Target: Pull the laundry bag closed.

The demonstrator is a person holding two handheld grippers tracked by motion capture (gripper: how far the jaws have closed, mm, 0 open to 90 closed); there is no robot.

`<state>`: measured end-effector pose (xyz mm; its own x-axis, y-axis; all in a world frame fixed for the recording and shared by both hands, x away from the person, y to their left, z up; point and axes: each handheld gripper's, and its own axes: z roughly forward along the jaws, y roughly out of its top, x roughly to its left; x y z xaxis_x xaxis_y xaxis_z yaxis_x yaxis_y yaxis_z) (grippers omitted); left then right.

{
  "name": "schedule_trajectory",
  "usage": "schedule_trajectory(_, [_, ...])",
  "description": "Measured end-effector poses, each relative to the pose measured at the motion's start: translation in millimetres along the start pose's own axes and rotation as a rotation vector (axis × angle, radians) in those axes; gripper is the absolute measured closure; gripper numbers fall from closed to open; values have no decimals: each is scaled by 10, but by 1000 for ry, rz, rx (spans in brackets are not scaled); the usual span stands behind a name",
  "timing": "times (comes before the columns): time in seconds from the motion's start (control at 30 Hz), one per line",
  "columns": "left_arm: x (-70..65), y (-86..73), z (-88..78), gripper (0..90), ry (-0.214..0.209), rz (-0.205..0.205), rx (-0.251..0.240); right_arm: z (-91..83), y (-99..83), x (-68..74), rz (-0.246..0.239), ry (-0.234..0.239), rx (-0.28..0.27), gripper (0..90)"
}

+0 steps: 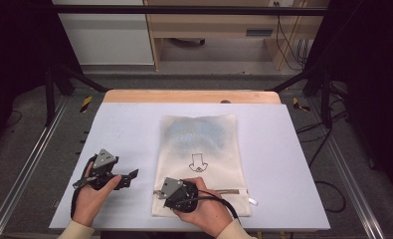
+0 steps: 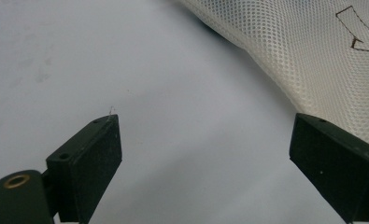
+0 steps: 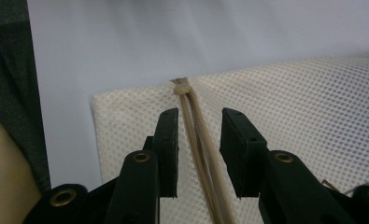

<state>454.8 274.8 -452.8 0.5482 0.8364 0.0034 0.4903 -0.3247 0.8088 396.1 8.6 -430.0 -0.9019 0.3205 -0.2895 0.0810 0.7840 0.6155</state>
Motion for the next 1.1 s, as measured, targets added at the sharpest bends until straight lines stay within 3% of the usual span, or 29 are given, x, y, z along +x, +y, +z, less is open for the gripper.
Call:
schedule_trajectory(0.5, [16, -6, 7, 100, 9, -9, 5, 301, 195, 89, -83, 19, 59, 679])
schedule_trajectory(1.1, [4, -8, 19, 102, 10, -5, 14, 381, 202, 74, -97, 21, 78, 743])
